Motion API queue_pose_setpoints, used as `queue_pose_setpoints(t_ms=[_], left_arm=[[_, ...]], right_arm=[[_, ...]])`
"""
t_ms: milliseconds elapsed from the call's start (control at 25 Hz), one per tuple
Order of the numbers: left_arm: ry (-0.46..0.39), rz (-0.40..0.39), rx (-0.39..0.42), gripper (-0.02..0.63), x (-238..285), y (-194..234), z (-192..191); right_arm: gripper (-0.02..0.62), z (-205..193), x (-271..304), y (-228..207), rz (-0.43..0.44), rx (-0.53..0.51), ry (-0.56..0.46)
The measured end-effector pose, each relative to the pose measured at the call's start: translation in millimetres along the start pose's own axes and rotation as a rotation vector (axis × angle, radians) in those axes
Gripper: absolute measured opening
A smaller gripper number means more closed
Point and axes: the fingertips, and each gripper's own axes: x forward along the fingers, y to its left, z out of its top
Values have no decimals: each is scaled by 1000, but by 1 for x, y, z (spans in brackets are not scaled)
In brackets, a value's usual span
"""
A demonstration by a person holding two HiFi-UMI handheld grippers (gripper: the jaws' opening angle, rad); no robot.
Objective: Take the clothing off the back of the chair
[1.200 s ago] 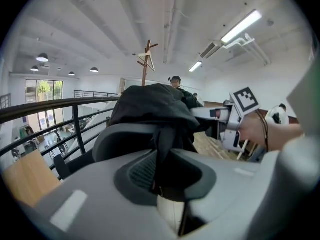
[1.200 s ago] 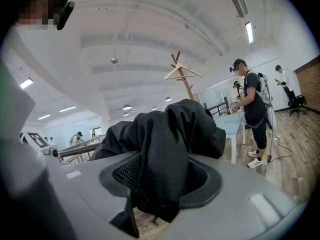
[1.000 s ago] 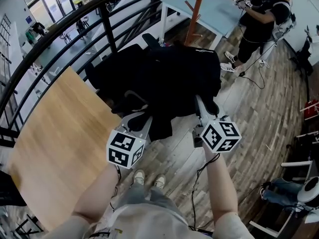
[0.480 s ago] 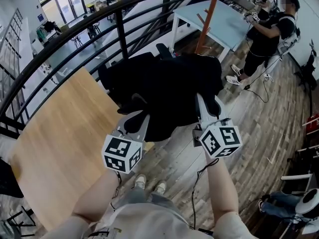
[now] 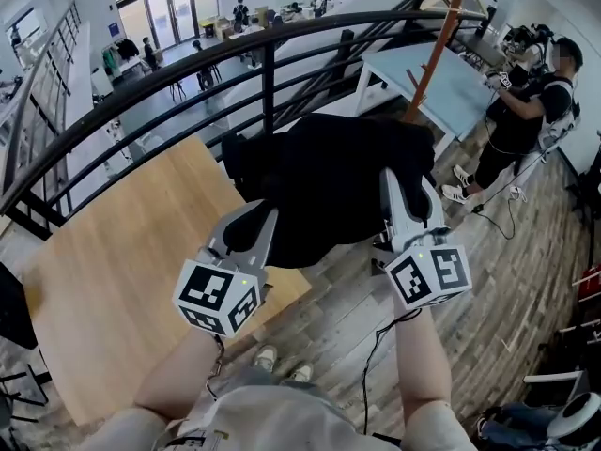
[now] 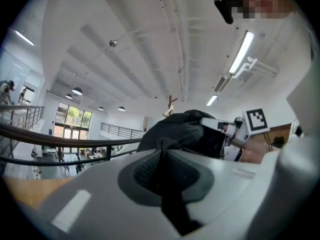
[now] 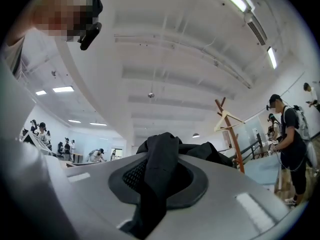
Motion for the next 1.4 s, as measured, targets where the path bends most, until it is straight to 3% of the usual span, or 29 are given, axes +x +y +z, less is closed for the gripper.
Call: queue_pose_setpoints(t_ms=[400, 800, 1120, 1400], left_arm=[[-183, 132, 62, 26, -91, 59, 114], [-296, 283, 132, 26, -218, 93, 184], [-357, 456, 224, 26, -323, 104, 219], [-339, 561, 265, 26, -390, 125, 212]], right_arm=[[61, 109, 49, 118, 212, -22, -203], [61, 166, 56, 246, 448, 23, -322], [61, 188, 49, 340, 635, 135, -377], [63, 169, 40, 417, 759, 158, -352]])
